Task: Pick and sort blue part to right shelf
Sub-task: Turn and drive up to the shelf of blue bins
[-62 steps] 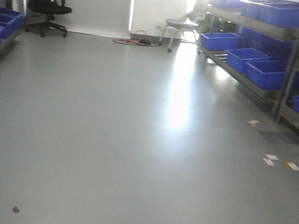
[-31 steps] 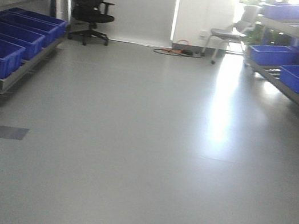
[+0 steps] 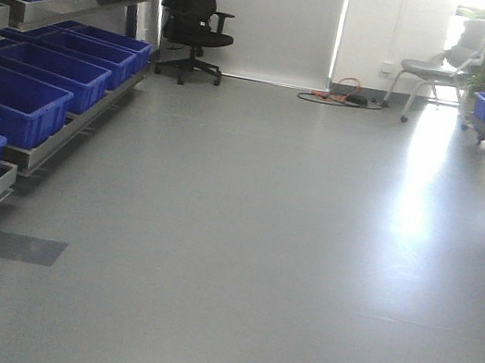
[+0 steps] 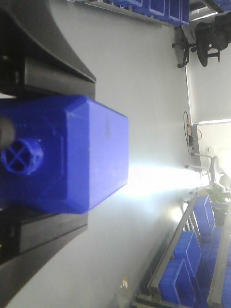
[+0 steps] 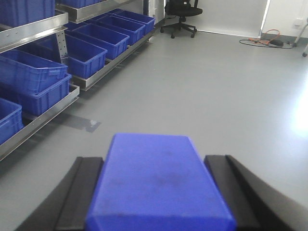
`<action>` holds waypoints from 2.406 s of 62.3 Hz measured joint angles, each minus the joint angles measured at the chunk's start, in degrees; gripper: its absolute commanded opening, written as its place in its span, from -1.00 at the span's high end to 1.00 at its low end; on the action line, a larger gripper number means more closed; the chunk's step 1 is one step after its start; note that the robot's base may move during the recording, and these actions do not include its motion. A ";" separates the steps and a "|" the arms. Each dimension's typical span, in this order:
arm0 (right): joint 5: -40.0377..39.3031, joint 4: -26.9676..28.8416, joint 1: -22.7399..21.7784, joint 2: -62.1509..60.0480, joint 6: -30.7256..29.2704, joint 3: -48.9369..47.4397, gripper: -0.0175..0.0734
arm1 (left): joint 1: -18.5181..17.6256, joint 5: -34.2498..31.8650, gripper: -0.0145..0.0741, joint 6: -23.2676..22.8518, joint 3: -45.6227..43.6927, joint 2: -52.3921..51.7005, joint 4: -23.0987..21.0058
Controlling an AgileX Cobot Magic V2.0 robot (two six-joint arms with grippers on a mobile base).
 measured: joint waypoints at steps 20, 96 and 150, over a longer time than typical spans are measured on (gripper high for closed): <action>0.00 0.00 0.00 0.00 0.00 0.00 0.00 | 0.00 0.00 -0.03 0.00 0.00 0.00 0.00; 0.00 0.00 0.00 0.00 0.00 0.00 0.00 | 0.00 0.00 -0.03 -0.09 0.00 0.00 0.00; 0.00 -0.13 0.00 0.00 0.00 0.00 0.00 | -0.09 0.00 -0.03 -0.09 0.00 0.00 0.00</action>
